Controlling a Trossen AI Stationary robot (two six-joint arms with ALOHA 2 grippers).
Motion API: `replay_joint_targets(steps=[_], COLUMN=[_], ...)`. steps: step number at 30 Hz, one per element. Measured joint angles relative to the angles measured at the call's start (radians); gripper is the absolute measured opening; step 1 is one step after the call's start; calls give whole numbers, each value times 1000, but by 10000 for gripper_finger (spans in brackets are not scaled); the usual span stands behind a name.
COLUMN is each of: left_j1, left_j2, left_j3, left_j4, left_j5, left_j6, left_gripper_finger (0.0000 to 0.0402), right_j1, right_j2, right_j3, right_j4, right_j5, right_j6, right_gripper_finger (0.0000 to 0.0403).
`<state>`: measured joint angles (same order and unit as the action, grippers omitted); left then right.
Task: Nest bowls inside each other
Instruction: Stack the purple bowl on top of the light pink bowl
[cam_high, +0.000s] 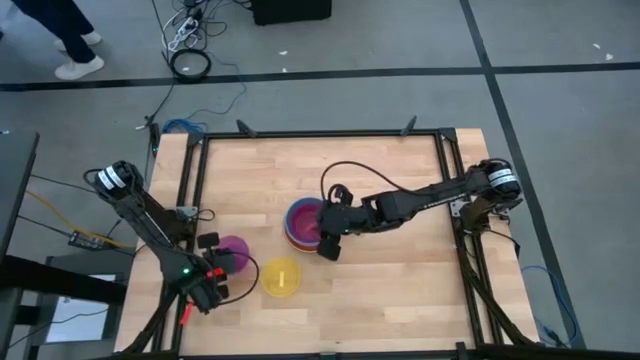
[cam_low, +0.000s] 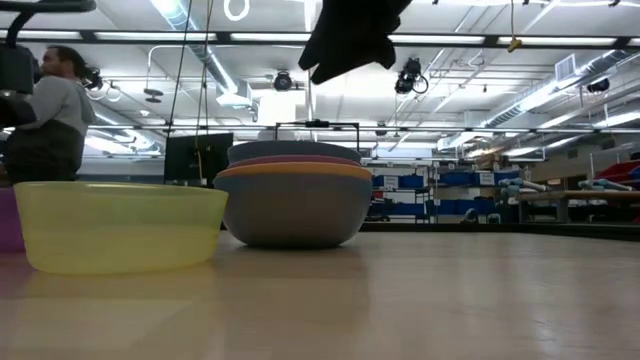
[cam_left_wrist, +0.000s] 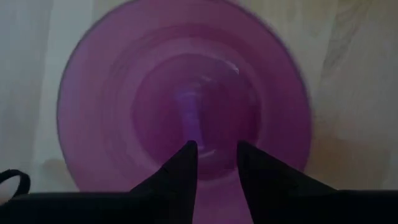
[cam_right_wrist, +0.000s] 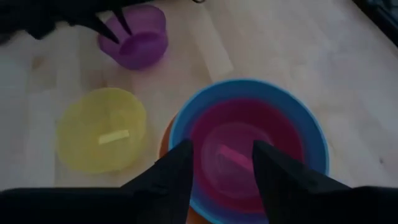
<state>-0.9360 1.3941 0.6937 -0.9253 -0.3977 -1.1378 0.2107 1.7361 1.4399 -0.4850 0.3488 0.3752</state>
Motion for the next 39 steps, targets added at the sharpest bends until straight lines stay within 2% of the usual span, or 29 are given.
replay_joint_targets(steps=[6, 13, 19, 25, 33, 39], left_j1=[0, 0, -10, -56, -74, -72], left_j2=[0, -2, -2, -3, 3, 3], left_j3=[-29, 40, 138, 226, 132, 27], left_j4=[53, -25, -34, -32, 24, 78], left_j5=[6, -4, 102, 163, 180, 179], left_j6=[0, 35, 89, 162, 65, 61], left_gripper_finger=[122, 121, 122, 121, 121, 110], right_j1=[10, 10, 10, 11, 11, 11], right_j2=[-7, -7, -7, -7, -7, -7], right_j3=[0, 0, 0, 0, 0, 0], right_j4=[-1, 0, -1, -2, -2, -2], right_j5=[7, 24, 24, 24, 24, 24], right_j6=[5, 13, 18, 25, 27, 27], right_gripper_finger=[150, 150, 150, 150, 150, 150])
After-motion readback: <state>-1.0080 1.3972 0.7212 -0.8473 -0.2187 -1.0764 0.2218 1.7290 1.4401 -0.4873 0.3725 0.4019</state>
